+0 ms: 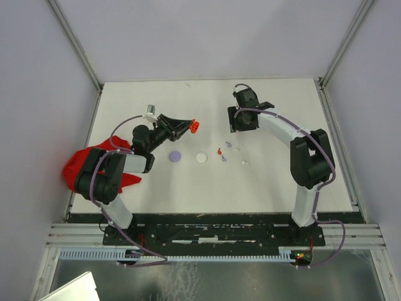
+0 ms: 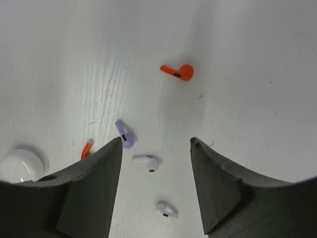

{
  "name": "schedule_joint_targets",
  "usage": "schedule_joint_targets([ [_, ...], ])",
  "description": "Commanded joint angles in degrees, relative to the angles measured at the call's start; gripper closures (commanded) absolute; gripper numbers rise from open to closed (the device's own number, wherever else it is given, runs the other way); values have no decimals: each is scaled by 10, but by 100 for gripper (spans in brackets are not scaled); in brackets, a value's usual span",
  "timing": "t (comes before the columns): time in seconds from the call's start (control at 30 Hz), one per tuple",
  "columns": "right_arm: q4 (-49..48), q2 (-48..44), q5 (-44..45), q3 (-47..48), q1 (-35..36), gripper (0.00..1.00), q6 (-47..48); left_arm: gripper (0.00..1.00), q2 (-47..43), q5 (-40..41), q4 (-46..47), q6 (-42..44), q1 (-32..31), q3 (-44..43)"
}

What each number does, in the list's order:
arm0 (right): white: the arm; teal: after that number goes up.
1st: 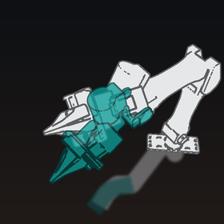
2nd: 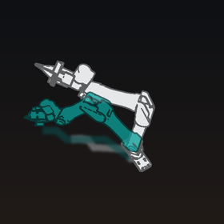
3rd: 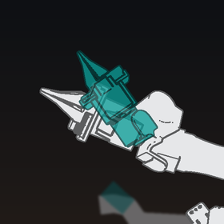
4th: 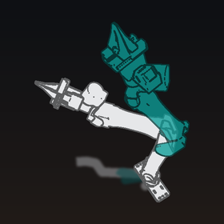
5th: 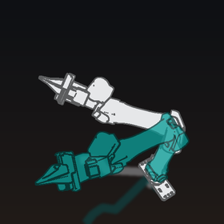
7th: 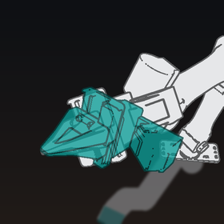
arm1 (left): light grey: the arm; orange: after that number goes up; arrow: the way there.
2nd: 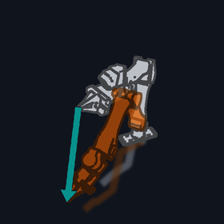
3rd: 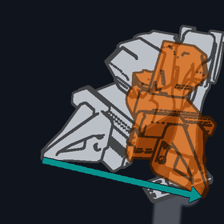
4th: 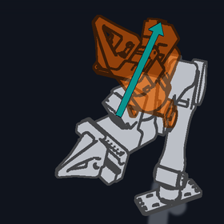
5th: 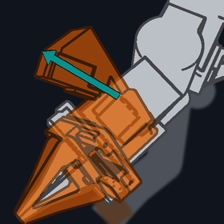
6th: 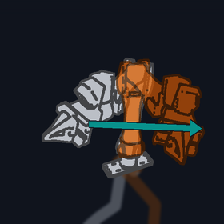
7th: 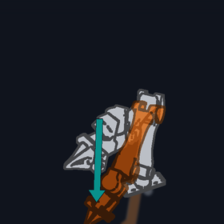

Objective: Insert the wireless bluetooth earbuds into the charging case
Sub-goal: Pick up the earbud from the center of the board.

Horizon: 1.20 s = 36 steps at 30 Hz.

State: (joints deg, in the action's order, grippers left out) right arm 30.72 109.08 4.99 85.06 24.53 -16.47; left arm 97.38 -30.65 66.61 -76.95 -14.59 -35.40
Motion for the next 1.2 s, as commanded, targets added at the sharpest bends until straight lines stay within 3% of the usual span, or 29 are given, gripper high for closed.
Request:
schedule_joint_targets([
  [0.0,7,36,-18,54,-17,35,-21,97,2,-15,39,-17,-1,-2],
  [0.33,-7,102,-89,86,-35,33,-53,97,7,-21,34,-15,-1,-7],
  [1.17,-31,188,-88,144,-51,33,-71,97,28,-29,40,-24,3,-20],
])
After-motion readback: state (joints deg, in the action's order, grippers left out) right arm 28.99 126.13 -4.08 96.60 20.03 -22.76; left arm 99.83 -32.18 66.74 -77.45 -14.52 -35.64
